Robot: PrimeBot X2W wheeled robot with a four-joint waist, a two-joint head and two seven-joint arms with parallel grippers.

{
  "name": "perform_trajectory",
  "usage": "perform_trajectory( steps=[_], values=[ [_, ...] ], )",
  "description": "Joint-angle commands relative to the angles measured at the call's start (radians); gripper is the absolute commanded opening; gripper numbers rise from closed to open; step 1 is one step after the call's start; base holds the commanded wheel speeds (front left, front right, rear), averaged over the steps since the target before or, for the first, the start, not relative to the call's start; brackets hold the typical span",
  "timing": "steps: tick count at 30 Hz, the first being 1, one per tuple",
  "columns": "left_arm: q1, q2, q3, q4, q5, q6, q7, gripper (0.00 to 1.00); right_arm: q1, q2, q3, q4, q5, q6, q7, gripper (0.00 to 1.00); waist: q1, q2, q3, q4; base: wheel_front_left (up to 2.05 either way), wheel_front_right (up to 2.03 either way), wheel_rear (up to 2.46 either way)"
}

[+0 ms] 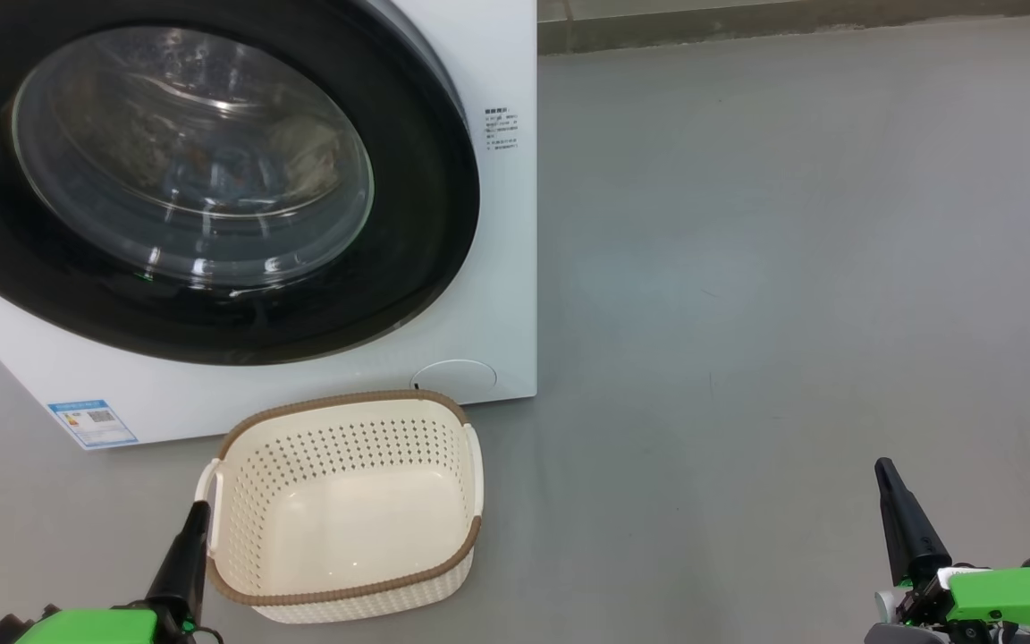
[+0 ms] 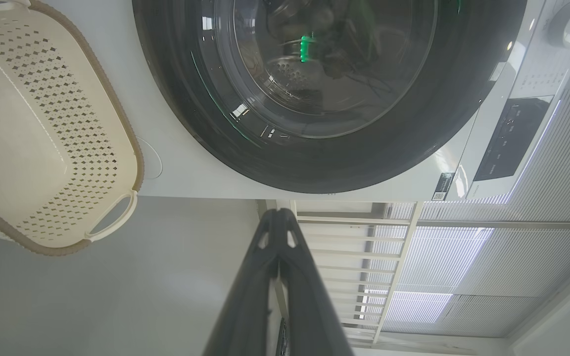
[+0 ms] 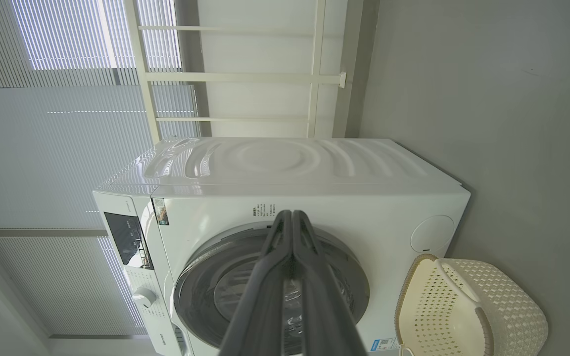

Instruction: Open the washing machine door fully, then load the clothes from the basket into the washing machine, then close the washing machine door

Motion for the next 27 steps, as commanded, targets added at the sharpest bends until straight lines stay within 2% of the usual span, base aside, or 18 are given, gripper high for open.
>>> perform_trajectory(
  steps=[1, 27],
  values=[
    [-0.04, 0.012, 0.034, -0.02, -0.005, -0.002, 0.007, 0.0, -0.04, -0.013, 0.026, -0.025, 0.005, 0.002, 0.008, 0.0, 0.0, -0.0001, 0.0, 0.0, 0.0, 0.0, 0.0],
    [-0.041, 0.009, 0.038, -0.02, -0.002, -0.002, 0.009, 0.0, -0.04, -0.013, 0.026, -0.025, 0.005, 0.002, 0.008, 0.0, 0.0, -0.0001, 0.0, 0.0, 0.0, 0.0, 0.0]
  ],
)
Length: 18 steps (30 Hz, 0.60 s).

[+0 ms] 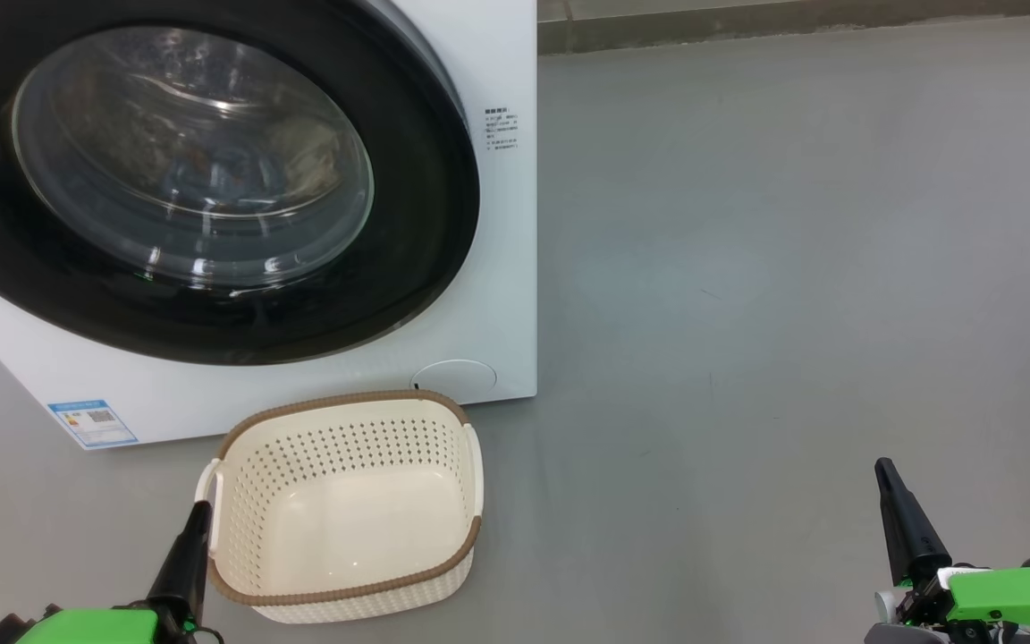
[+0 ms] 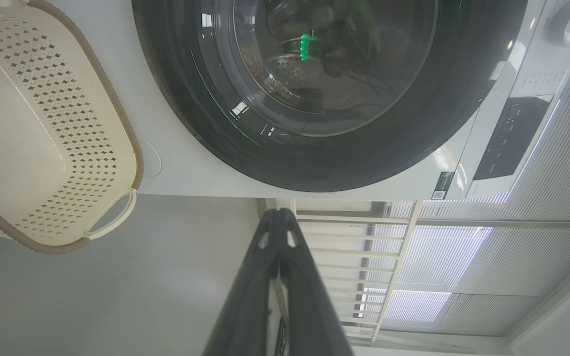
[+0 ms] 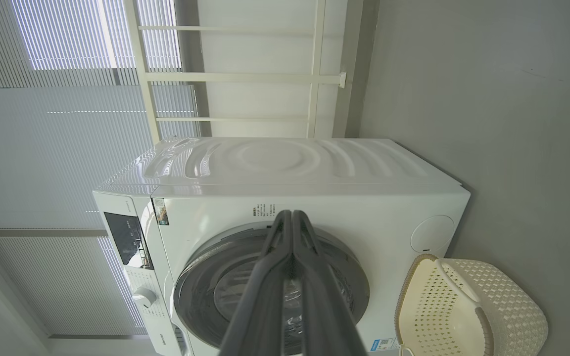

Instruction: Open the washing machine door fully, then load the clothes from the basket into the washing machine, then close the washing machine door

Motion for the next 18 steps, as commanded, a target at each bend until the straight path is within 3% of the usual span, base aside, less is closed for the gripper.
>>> perform_trajectory(
  steps=[1, 18],
  values=[
    [-0.041, 0.012, 0.035, -0.02, -0.002, -0.002, 0.002, 0.0, -0.04, -0.013, 0.026, -0.025, 0.005, 0.002, 0.008, 0.0, 0.0, -0.0001, 0.0, 0.0, 0.0, 0.0, 0.0],
    [-0.041, 0.011, 0.037, -0.02, -0.001, -0.002, 0.003, 0.0, -0.04, -0.013, 0.026, -0.025, 0.005, 0.002, 0.008, 0.0, 0.0, -0.0001, 0.0, 0.0, 0.0, 0.0, 0.0]
  ],
)
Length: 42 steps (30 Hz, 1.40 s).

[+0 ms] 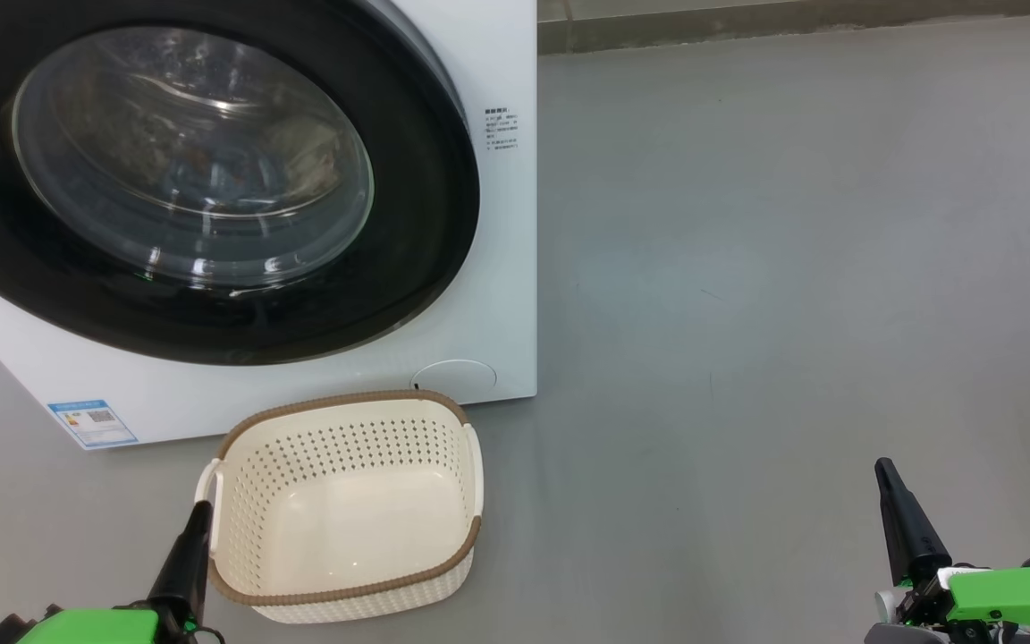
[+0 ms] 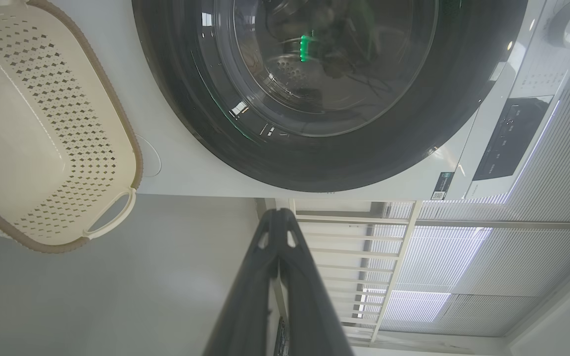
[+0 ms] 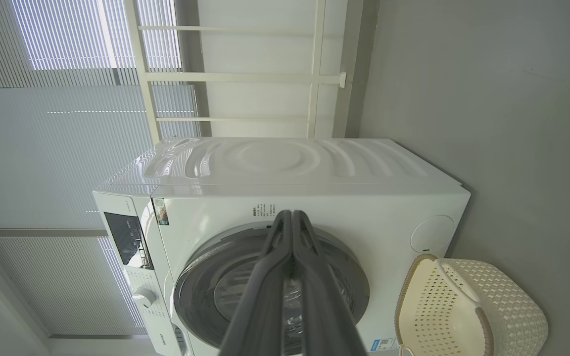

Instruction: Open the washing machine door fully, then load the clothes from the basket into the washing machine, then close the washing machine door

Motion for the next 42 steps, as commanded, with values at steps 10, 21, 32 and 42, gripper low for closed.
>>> perform_trajectory(
  steps=[10, 21, 32, 42],
  values=[
    [-0.041, 0.013, 0.036, -0.02, 0.0, -0.002, 0.004, 0.0, -0.04, -0.012, 0.026, -0.025, 0.005, 0.002, 0.007, 0.0, 0.0, -0.0001, 0.0, 0.0, 0.0, 0.0, 0.0],
    [-0.041, 0.012, 0.037, -0.02, 0.001, -0.002, 0.005, 0.0, -0.04, -0.012, 0.026, -0.025, 0.005, 0.002, 0.007, 0.0, 0.0, -0.0001, 0.0, 0.0, 0.0, 0.0, 0.0],
    [-0.041, 0.012, 0.038, -0.02, 0.001, -0.002, 0.005, 0.0, -0.04, -0.012, 0.026, -0.025, 0.005, 0.002, 0.007, 0.0, 0.0, -0.0001, 0.0, 0.0, 0.0, 0.0, 0.0],
    [-0.041, 0.011, 0.038, -0.02, 0.002, -0.002, 0.006, 0.0, -0.04, -0.012, 0.026, -0.025, 0.005, 0.002, 0.007, 0.0, 0.0, -0.0001, 0.0, 0.0, 0.0, 0.0, 0.0]
  ],
)
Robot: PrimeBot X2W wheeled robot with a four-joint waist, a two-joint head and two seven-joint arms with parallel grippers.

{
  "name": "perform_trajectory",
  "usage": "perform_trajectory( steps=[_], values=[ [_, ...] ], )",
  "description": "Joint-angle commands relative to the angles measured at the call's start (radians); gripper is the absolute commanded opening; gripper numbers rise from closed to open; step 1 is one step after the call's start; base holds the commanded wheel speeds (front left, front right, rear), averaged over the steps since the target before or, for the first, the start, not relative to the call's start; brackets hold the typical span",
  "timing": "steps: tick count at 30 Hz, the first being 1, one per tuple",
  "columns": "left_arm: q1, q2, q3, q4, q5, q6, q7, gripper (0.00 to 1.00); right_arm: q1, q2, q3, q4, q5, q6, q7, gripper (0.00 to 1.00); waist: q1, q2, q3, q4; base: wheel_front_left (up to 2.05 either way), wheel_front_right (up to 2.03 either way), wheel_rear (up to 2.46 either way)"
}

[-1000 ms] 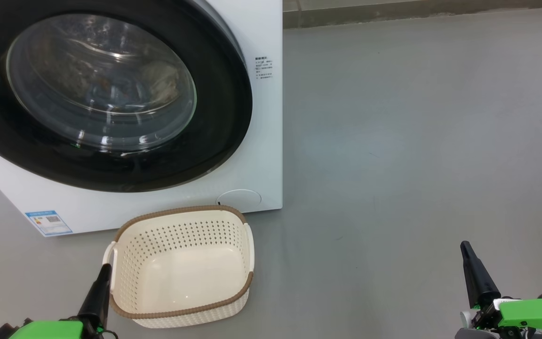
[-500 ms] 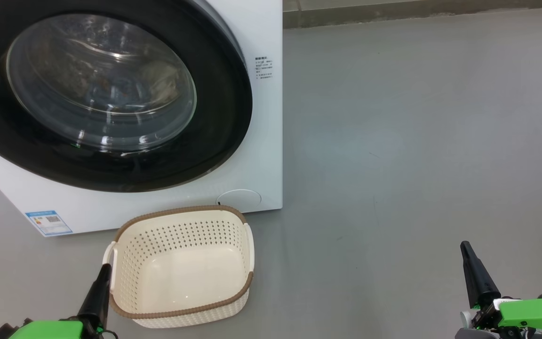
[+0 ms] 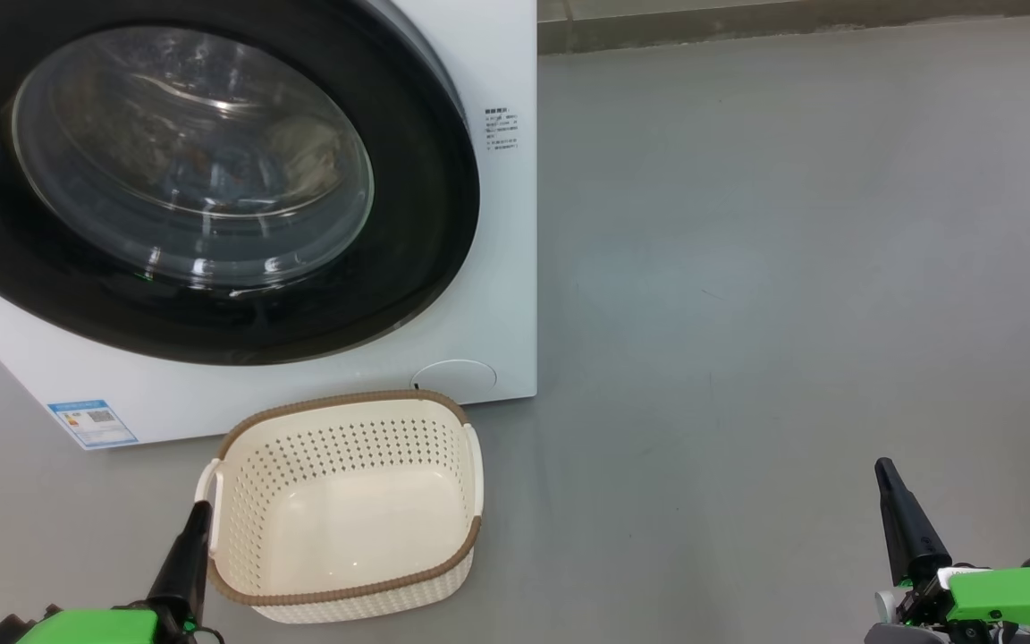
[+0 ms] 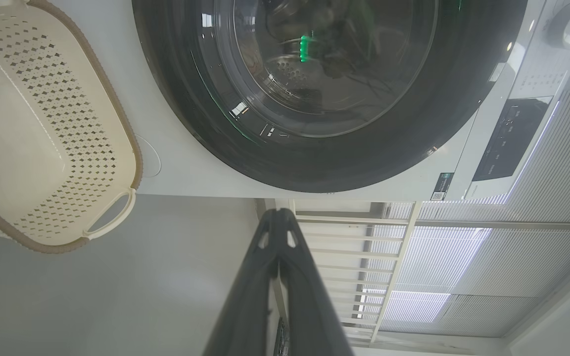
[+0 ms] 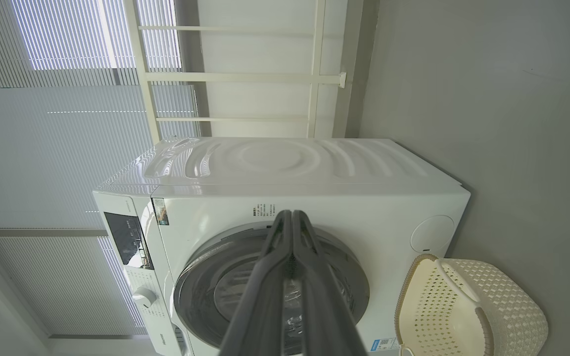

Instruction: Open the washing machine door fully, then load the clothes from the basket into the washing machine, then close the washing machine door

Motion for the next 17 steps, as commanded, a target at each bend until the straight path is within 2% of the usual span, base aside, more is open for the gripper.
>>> perform_trajectory(
  steps=[1, 17],
  values=[
    [-0.041, 0.012, 0.036, -0.02, 0.002, -0.002, 0.005, 0.0, -0.04, -0.012, 0.026, -0.025, 0.005, 0.002, 0.007, 0.0, 0.0, 0.0, 0.0, 0.0, 0.0, 0.0, 0.0],
    [-0.041, 0.012, 0.036, -0.02, 0.002, -0.002, 0.005, 0.0, -0.04, -0.012, 0.026, -0.025, 0.005, 0.002, 0.007, 0.0, 0.0, 0.0, 0.0, 0.0, 0.0, 0.0, 0.0]
  ],
)
